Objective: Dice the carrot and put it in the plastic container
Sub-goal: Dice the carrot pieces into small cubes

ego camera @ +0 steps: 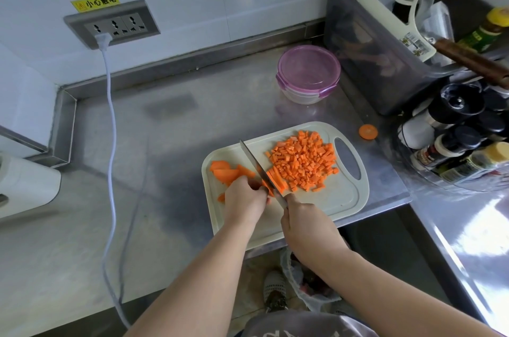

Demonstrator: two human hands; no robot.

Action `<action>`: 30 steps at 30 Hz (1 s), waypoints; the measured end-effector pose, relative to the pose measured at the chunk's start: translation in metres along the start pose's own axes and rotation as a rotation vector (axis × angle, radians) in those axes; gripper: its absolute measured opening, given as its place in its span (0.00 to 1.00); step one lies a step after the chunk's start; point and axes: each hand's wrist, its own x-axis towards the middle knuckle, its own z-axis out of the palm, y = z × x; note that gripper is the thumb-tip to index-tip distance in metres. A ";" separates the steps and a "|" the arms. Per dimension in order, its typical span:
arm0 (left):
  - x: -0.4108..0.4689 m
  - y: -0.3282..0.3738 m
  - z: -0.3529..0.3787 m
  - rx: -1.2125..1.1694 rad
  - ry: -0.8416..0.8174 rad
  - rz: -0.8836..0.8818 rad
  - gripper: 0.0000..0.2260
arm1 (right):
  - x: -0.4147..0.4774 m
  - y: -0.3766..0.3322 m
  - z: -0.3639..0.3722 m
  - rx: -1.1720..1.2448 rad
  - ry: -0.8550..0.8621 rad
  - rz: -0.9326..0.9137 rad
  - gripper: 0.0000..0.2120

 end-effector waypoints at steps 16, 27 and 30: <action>0.004 -0.003 0.001 0.097 0.018 0.021 0.05 | 0.008 0.001 0.007 -0.102 -0.089 0.052 0.13; 0.001 0.000 0.001 0.101 0.024 0.036 0.02 | 0.007 0.006 0.003 0.077 -0.005 0.060 0.06; -0.001 -0.001 0.001 0.074 0.020 0.030 0.04 | 0.002 0.010 -0.007 0.119 0.026 0.011 0.06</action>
